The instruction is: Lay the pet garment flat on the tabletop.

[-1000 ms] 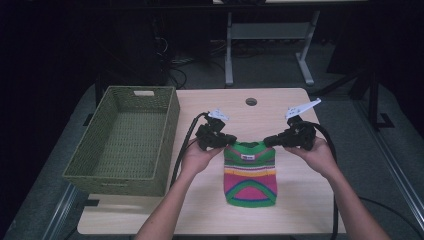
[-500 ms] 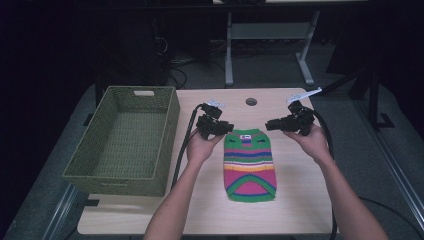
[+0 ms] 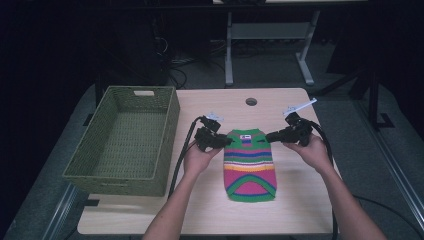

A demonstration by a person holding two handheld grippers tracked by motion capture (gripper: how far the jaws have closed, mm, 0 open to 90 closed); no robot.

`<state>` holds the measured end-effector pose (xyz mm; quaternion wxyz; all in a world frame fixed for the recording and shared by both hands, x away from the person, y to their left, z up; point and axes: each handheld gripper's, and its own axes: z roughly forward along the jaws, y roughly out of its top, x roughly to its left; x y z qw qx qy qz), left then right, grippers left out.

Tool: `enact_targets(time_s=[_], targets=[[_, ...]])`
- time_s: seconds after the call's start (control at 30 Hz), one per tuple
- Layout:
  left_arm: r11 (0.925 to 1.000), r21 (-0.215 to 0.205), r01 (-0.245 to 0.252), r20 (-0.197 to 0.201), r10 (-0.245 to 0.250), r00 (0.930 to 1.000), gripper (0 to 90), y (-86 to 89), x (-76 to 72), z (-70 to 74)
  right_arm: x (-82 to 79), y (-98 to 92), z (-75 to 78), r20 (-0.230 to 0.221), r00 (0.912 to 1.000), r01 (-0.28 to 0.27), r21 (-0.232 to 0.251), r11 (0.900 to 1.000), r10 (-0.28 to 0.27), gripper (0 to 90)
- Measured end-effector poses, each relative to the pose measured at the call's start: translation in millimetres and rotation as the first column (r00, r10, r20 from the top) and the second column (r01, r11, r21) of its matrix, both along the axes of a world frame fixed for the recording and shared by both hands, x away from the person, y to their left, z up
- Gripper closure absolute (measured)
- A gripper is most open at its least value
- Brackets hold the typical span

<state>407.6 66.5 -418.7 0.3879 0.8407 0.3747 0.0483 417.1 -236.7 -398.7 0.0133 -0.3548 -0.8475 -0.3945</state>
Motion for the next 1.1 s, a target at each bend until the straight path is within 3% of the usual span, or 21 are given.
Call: enact_targets(time_s=[0.27,0.4,0.67,0.97,1.1], targets=[[0.9993,0.021,0.029,-0.011,-0.029,0.9995,66.6,-3.3,-8.9,-13.1,-9.6,0.3,-10.5,-0.018,0.9998,-0.011,-0.017,1.000,0.011,76.6],[0.9987,0.022,0.046,-0.013,-0.046,0.9989,64.4,-6.8,-14.6,-15.4,-14.8,1.4,-16.3,-0.012,0.9999,-0.002,-0.045,0.999,0.002,65.9],[0.9959,0.022,0.088,-0.015,-0.088,0.9960,55.4,-13.6,-25.5,-16.6,-25.1,-2.8,-28.7,-0.033,0.9994,0.003,-0.039,0.999,-0.005,58.9],[0.9857,0.068,0.154,-0.028,-0.153,0.9879,65.0,-14.3,-41.1,-23.4,-43.3,-1.8,-32.7,-0.031,0.9993,-0.022,-0.050,0.999,0.021,67.1],[0.9842,0.033,0.174,-0.044,-0.173,0.9840,67.9,-11.2,-49.2,-23.2,-53.2,4.1,-34.2,-0.032,0.9975,-0.065,-0.060,0.996,0.063,69.9]])
